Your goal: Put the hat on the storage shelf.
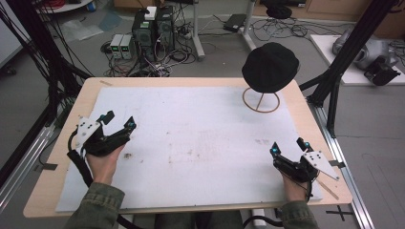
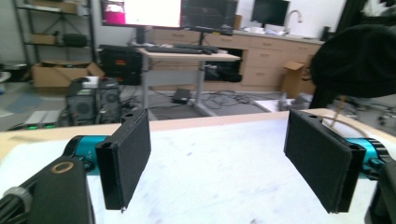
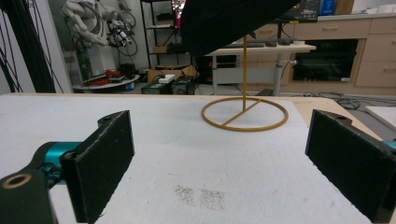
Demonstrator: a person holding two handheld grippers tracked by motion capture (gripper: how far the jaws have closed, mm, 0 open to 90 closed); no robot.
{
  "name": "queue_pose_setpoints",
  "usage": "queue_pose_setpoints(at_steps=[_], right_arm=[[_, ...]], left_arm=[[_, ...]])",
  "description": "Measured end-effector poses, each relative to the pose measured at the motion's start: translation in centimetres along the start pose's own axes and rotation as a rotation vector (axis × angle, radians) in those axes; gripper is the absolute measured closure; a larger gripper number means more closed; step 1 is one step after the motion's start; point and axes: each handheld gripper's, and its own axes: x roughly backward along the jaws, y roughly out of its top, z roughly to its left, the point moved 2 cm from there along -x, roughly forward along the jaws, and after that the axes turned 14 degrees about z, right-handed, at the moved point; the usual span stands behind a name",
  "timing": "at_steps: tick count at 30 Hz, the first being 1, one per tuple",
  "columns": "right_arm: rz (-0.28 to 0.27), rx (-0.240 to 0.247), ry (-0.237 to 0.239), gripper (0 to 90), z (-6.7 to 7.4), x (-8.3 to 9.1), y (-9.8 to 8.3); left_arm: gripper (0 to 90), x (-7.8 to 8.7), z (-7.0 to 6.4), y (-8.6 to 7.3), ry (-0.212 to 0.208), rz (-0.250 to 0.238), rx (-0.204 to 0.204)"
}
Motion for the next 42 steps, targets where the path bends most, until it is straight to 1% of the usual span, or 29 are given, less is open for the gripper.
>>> queue_pose_setpoints(at_steps=[2,3,5,6,7,8,11,12,13,14,15,16,19,20,22,24,27,29,32,39,42], right_arm=[[0.004,0.007,0.004,7.0,0.0,-0.1,-0.1],[0.009,0.002,0.004,7.1,0.1,-0.1,-0.1],[0.007,0.011,0.003,7.1,0.3,-0.1,-0.2],[0.007,0.015,0.002,7.1,0.3,-0.1,-0.2],[0.005,0.018,0.0,7.1,0.4,-0.1,-0.2],[0.007,0.021,0.002,7.1,0.5,-0.1,-0.2],[0.007,0.032,0.001,7.0,0.6,-0.2,-0.2],[0.012,0.03,0.005,7.0,0.7,-0.3,-0.3],[0.013,0.032,0.003,7.0,0.7,-0.3,-0.3],[0.012,0.034,0.001,7.1,0.7,-0.3,-0.3],[0.012,0.036,0.0,7.1,0.7,-0.2,-0.3],[0.01,0.038,-0.004,7.1,0.6,-0.2,-0.3],[0.013,0.029,-0.011,7.0,0.5,-0.2,-0.4],[0.012,0.027,-0.007,7.0,0.5,-0.2,-0.5],[0.01,0.023,-0.013,7.0,0.5,-0.3,-0.5],[0.009,0.021,-0.014,7.0,0.5,-0.4,-0.6],[0.014,0.021,-0.024,7.0,0.5,-0.4,-0.6],[0.018,0.012,-0.026,7.1,0.5,-0.4,-0.7],[0.025,-0.005,-0.027,7.1,0.4,-0.4,-0.8],[0.034,-0.009,-0.023,7.1,0.1,-0.6,-0.9],[0.035,-0.016,-0.016,7.1,0.2,-0.7,-0.8]], left_arm=[[23.0,0.5,0.6,-0.9,0.017,-0.019,0.039],[23.3,0.8,0.9,-1.3,0.035,-0.032,0.044],[23.4,1.3,1.3,-2.1,0.094,-0.041,0.011],[23.5,1.6,1.5,-2.5,0.112,-0.041,0.006],[23.5,1.8,1.8,-3.0,0.121,-0.046,0.013],[23.3,2.0,2.0,-3.6,0.133,-0.049,0.031],[23.4,2.4,2.6,-5.0,0.164,-0.043,0.049],[23.4,2.5,2.8,-5.3,0.174,-0.026,0.051],[23.3,2.6,3.0,-5.5,0.179,-0.029,0.056],[23.4,2.7,3.1,-5.7,0.192,-0.036,0.053],[23.6,2.8,3.2,-5.8,0.216,-0.036,0.039],[23.7,2.9,3.3,-6.0,0.23,-0.04,0.029],[26.0,3.3,3.3,-6.7,0.263,-0.028,0.013],[26.0,3.3,3.3,-7.0,0.268,-0.025,0.013],[25.8,3.6,3.4,-7.5,0.267,-0.017,0.031],[25.5,3.7,3.4,-7.6,0.271,-0.024,0.041],[25.4,3.8,3.4,-7.6,0.274,-0.036,0.032],[25.2,3.8,3.3,-7.6,0.269,-0.032,0.031],[25.0,3.7,3.2,-7.5,0.276,-0.029,0.021],[24.7,3.7,3.4,-7.7,0.269,-0.02,0.036],[24.7,3.8,3.4,-7.7,0.273,-0.024,0.029]])
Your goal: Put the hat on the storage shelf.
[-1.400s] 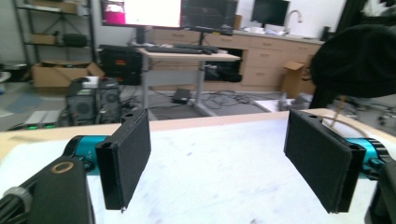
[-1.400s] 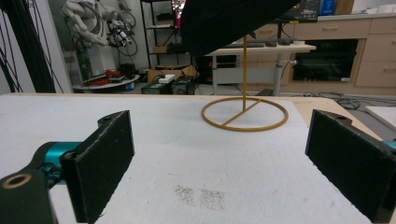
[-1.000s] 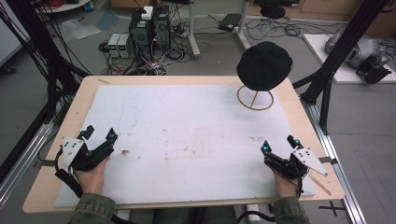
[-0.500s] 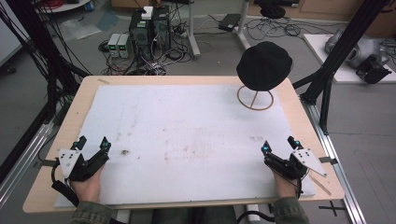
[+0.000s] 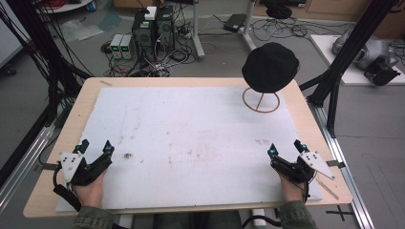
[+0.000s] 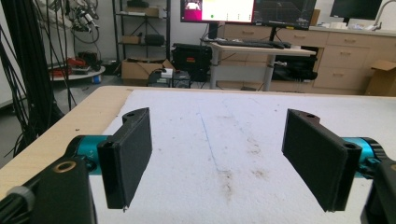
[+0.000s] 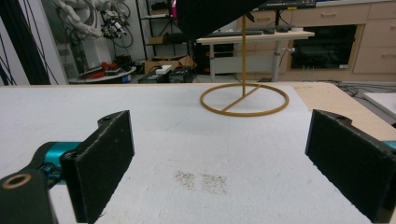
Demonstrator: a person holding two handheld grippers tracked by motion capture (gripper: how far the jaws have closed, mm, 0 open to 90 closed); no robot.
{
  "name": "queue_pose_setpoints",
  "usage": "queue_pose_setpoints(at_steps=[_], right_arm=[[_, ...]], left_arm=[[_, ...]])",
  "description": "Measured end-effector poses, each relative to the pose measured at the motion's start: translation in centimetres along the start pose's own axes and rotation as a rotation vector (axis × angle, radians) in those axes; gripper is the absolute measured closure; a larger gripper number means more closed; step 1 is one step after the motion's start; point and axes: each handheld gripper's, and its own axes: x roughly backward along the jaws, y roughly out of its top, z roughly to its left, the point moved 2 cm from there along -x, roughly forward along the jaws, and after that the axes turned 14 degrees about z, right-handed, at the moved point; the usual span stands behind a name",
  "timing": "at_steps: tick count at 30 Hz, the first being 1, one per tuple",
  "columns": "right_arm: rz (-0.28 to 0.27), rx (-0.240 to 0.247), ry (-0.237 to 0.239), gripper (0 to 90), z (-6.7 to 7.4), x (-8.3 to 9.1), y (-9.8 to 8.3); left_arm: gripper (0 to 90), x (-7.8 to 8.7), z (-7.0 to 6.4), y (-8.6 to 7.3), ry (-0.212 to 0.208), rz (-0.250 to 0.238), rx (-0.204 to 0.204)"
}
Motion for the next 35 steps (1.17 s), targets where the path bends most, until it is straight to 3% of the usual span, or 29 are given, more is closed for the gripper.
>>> queue_pose_setpoints(at_steps=[7,35], right_arm=[[-0.014,0.002,0.015,7.1,0.36,0.18,0.34],[0.028,0.006,0.055,7.1,0.79,-0.22,0.21]], left_arm=[[24.8,0.14,0.23,-0.07,0.001,0.0,0.009],[23.1,-0.27,-0.16,-0.32,-0.031,0.042,0.015]])
